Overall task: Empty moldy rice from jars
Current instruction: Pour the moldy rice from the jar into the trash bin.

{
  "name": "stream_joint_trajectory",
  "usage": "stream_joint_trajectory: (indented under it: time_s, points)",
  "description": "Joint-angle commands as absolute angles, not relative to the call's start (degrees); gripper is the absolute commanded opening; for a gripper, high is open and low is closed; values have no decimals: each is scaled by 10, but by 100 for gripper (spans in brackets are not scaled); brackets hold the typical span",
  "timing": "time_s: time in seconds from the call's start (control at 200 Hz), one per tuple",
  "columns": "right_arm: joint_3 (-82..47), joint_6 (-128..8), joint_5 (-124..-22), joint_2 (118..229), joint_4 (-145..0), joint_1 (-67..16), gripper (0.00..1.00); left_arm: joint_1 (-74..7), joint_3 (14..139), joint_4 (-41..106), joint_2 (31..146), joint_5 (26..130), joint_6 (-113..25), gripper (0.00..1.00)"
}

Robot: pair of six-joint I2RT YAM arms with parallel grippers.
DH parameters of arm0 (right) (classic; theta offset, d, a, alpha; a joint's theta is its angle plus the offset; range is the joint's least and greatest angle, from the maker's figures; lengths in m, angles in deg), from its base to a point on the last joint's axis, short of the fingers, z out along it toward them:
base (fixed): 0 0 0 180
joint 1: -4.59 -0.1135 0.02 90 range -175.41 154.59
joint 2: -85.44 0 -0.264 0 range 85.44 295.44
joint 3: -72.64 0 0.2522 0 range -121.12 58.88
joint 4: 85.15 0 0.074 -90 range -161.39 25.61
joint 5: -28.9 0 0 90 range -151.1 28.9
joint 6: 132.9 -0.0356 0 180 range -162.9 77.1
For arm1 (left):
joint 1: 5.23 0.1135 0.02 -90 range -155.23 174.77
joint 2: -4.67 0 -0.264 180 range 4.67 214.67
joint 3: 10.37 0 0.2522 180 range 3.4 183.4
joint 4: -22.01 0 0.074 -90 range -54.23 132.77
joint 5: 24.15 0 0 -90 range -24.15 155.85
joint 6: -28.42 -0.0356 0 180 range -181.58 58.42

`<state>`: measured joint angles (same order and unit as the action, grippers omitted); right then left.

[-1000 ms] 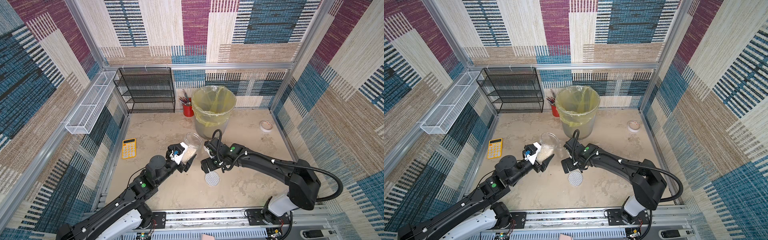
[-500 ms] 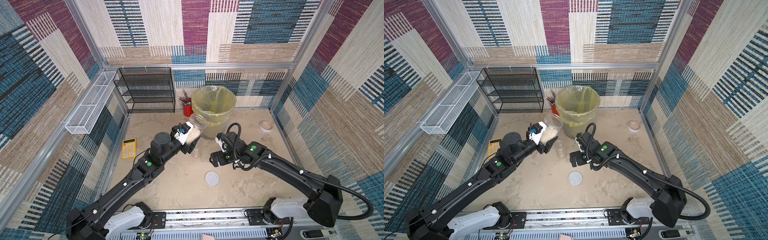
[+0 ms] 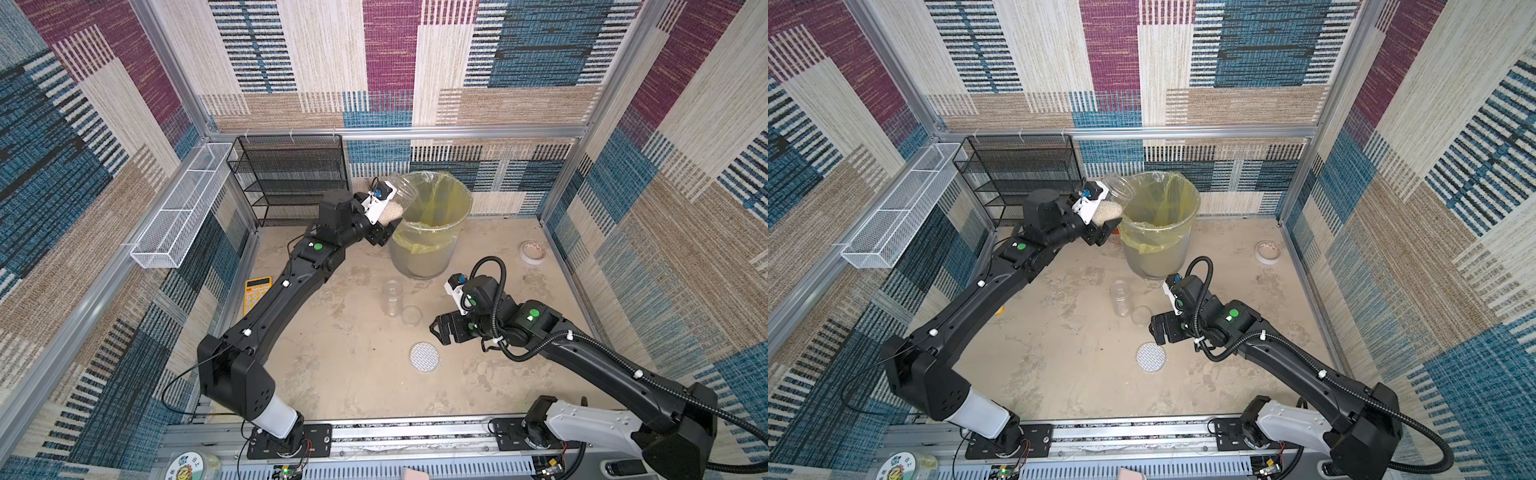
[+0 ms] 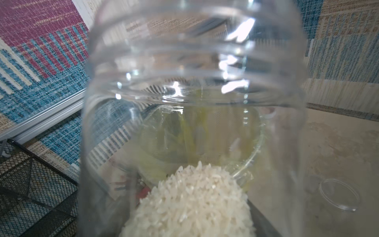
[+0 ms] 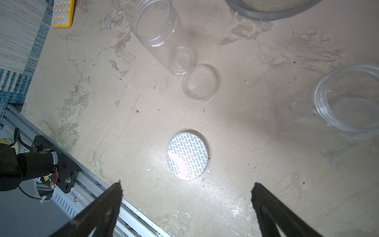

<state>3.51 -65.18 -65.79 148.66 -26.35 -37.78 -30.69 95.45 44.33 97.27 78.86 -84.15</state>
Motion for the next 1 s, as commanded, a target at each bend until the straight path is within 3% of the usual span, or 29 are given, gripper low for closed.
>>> stream_joint_trajectory:
  time_s: [0.0,0.486,0.996]
  points:
    - [56,-667,-672,1459,-289,-379,100,-298,1022,475,1016,807,-884,45]
    - [142,-694,-678,1376,-311,-379,100,-299,1495,739,1309,712,-1051,44]
    - [166,-716,-676,1382,-340,-379,99,-345,1570,725,1387,560,-1288,48]
